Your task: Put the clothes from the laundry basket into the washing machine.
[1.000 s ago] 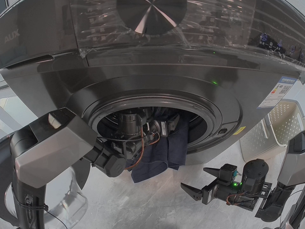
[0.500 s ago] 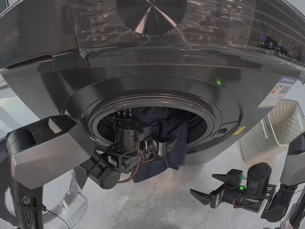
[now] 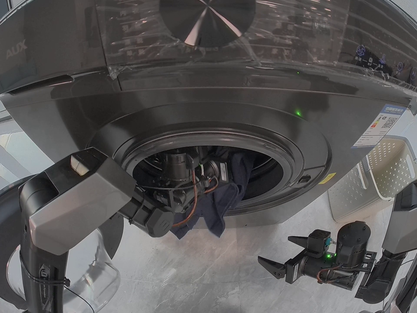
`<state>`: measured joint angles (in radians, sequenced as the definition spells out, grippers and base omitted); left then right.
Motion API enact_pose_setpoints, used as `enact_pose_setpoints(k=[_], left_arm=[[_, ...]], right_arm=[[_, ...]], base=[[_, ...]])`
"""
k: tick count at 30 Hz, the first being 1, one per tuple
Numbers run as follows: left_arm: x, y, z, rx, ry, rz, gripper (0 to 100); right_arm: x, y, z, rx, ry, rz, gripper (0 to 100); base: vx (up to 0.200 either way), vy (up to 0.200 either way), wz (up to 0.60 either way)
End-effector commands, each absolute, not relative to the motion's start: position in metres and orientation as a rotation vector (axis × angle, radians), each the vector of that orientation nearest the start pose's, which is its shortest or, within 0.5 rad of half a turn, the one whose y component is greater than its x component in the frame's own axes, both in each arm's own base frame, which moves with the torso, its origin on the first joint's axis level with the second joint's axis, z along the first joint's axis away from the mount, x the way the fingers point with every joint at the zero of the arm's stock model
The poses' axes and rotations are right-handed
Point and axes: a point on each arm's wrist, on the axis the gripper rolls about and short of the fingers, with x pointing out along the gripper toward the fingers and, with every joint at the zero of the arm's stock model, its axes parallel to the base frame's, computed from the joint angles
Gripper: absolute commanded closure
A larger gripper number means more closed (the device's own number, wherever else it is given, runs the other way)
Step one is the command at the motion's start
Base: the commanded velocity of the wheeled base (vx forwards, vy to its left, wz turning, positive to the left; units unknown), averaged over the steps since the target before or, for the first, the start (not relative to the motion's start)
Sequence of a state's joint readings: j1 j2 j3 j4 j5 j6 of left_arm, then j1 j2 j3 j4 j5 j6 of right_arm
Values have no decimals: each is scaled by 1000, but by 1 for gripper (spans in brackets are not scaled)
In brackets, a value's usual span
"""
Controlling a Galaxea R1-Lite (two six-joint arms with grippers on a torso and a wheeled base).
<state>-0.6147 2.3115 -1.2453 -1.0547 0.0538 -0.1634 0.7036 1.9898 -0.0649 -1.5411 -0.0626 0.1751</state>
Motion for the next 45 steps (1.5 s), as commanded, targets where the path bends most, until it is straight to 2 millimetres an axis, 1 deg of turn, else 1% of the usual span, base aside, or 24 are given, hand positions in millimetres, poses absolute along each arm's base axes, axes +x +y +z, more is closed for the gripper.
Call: enact_pose_setpoints(k=[1,3,8,9,14,15,16,18,19,22,25,28,30,32,33,35,36,40,43,45], left_arm=[[406,-259,129,-242,-100,-458,100],[412,-260,134,-255,-129,-444,100],[413,-263,129,-263,-126,-443,100],[413,-264,127,-261,-121,-444,0],[404,-264,128,-258,-96,-451,0],[395,-263,133,-253,-80,-458,0],[389,-260,133,-242,-53,-456,0],[383,-258,134,-231,-28,-457,0],[376,-255,137,-214,7,-458,0],[363,-247,141,-182,87,-462,0],[356,-243,125,-140,184,-464,0],[353,-247,109,-131,223,-505,0],[359,-251,93,-125,241,-503,0],[364,-251,83,-119,253,-494,0],[365,-252,81,-117,254,-494,100],[373,-254,71,-113,262,-487,100],[374,-255,70,-114,259,-488,100],[377,-257,74,-120,249,-496,100],[388,-265,90,-152,180,-504,100],[398,-272,100,-182,117,-497,100]], right_arm=[[176,148,47,25,405,602,0],[176,148,47,26,404,603,0],[176,148,47,26,404,603,0],[176,148,47,26,404,603,0],[176,148,46,25,406,603,0],[176,148,46,25,406,603,0],[176,148,46,25,406,603,0],[176,148,46,25,406,603,0],[176,148,46,25,406,603,0],[176,149,46,24,407,604,0],[176,151,45,21,412,613,0],[174,153,45,19,412,620,0],[174,153,45,20,409,621,0],[175,154,46,22,403,623,0],[175,154,46,23,402,623,0],[177,155,48,28,391,626,0],[177,155,48,28,389,627,0],[179,157,50,35,378,626,0],[180,159,51,40,367,629,0],[181,159,52,42,362,628,0]], base=[[0,0,0],[0,0,0],[0,0,0],[0,0,0],[0,0,0],[0,0,0],[0,0,0],[0,0,0],[0,0,0],[0,0,0],[0,0,0],[0,0,0],[0,0,0],[0,0,0],[0,0,0],[0,0,0],[0,0,0],[0,0,0],[0,0,0],[0,0,0]])
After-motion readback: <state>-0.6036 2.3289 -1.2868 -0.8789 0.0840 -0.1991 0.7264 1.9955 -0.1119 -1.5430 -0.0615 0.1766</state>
